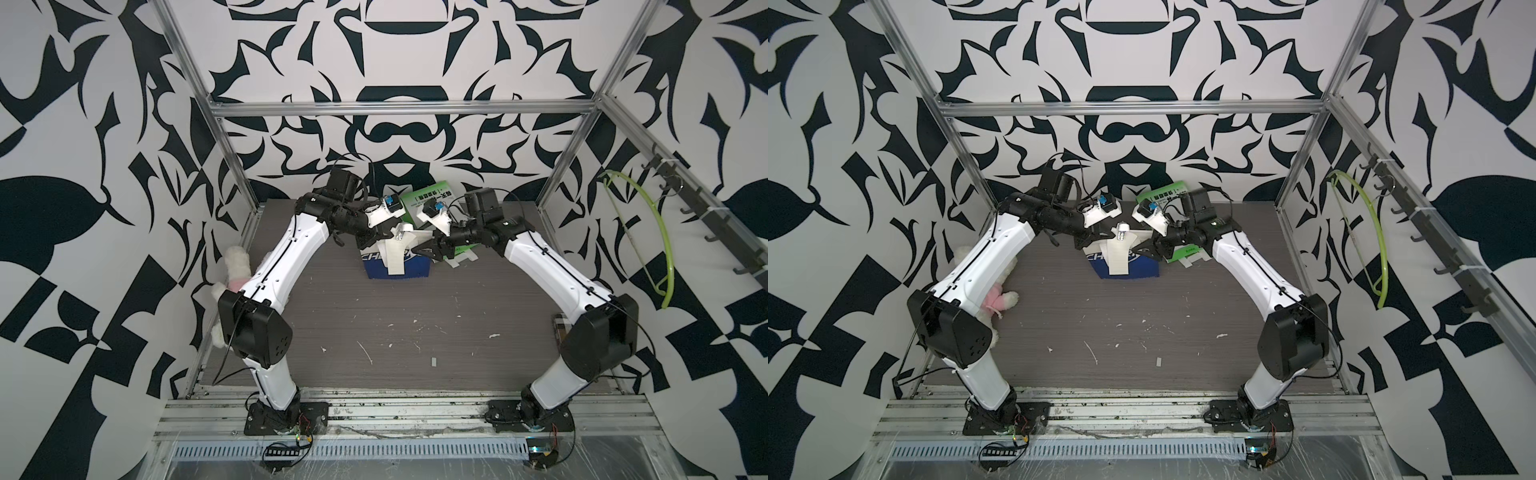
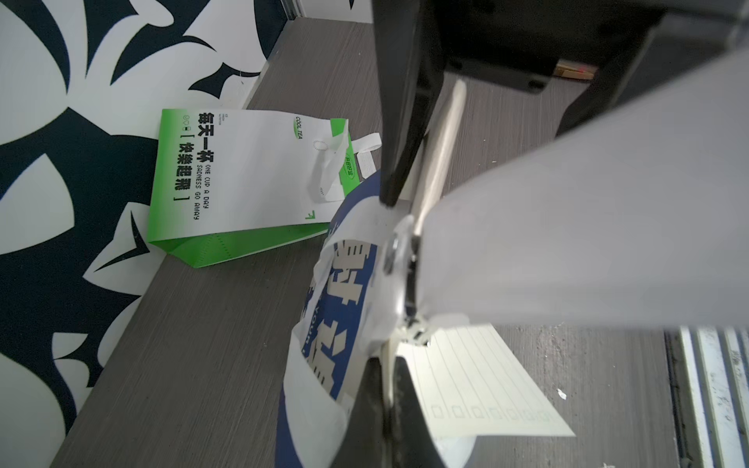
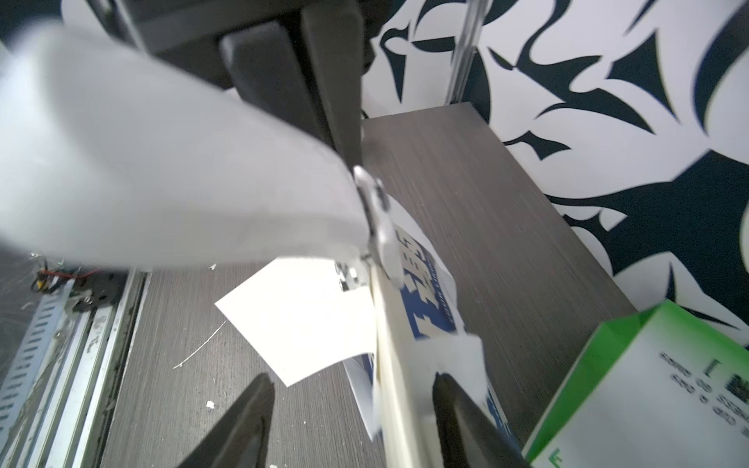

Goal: Staple the receipts to the bags
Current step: Staple the receipt to the takeout bag, then pick up the stapler from the takeout bag, then place the takeout bag at the center of the board.

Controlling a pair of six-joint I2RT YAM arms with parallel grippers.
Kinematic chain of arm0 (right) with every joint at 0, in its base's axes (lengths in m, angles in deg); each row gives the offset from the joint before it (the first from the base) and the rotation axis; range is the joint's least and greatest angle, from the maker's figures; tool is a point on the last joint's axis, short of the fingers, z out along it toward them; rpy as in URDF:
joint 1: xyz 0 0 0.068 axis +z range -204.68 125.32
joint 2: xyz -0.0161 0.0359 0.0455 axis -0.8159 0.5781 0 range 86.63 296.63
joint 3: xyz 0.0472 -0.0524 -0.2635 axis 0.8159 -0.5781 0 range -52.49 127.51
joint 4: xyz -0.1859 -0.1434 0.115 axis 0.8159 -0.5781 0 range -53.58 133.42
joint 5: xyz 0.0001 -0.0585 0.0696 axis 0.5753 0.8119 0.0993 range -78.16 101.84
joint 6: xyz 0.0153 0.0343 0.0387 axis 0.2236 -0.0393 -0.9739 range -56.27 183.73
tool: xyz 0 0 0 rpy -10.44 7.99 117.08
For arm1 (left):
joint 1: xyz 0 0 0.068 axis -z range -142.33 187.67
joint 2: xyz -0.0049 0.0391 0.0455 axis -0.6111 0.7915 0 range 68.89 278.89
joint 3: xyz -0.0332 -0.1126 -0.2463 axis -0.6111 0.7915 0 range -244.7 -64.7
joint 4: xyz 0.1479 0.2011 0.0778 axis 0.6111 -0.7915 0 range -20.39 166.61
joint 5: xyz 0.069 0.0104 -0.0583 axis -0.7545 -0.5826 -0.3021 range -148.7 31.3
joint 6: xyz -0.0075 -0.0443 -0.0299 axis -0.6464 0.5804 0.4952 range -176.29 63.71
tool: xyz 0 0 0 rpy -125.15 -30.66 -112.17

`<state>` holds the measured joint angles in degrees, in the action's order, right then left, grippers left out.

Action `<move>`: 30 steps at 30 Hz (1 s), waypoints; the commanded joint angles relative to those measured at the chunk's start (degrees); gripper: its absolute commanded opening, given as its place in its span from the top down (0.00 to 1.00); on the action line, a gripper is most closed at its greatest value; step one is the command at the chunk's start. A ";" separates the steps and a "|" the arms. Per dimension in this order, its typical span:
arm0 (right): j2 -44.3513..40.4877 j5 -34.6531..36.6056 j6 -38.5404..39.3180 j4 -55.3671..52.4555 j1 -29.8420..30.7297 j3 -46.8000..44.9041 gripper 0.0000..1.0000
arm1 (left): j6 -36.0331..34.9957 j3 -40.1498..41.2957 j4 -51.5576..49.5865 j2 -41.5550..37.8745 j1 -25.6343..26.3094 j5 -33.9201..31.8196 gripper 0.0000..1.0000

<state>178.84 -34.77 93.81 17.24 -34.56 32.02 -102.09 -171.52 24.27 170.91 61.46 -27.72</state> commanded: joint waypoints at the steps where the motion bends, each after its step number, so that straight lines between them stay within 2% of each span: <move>1: -4.91 0.46 -6.63 7.20 -3.41 -3.00 0.29 | 1.80 -1.83 0.48 1.53 -0.87 -0.81 1.00; 5: -7.97 2.27 -9.29 8.85 -6.19 -6.34 0.27 | 3.85 -2.09 1.60 1.99 -0.94 -1.69 1.00; 11: -10.01 7.94 -20.09 11.18 -8.85 -9.37 0.32 | 10.21 -1.48 5.40 1.96 -0.94 -1.98 1.00; 13: -10.60 7.33 -25.26 11.91 -8.78 -9.32 0.36 | 12.51 -1.37 6.57 1.74 -0.87 -1.80 1.00; 16: -12.98 7.15 -37.80 17.92 -8.57 -10.47 0.42 | 16.25 -0.39 8.99 1.41 -0.77 -2.45 1.00; 19: -14.22 9.68 -47.07 19.41 -6.53 -9.72 0.46 | 19.68 -0.58 10.15 1.68 -0.29 -5.39 1.00; 24: -13.86 19.83 -50.55 15.46 1.19 -5.52 0.44 | 22.90 -1.24 10.57 2.22 0.70 -8.83 1.00; 30: -11.00 25.14 -59.92 19.57 3.69 -3.41 0.41 | 24.22 -1.19 10.85 2.01 1.82 -12.78 1.00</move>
<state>166.70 -15.25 40.81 33.05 -31.24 25.36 -79.82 -171.94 33.60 172.57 62.80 -38.52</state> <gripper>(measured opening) 0.584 0.057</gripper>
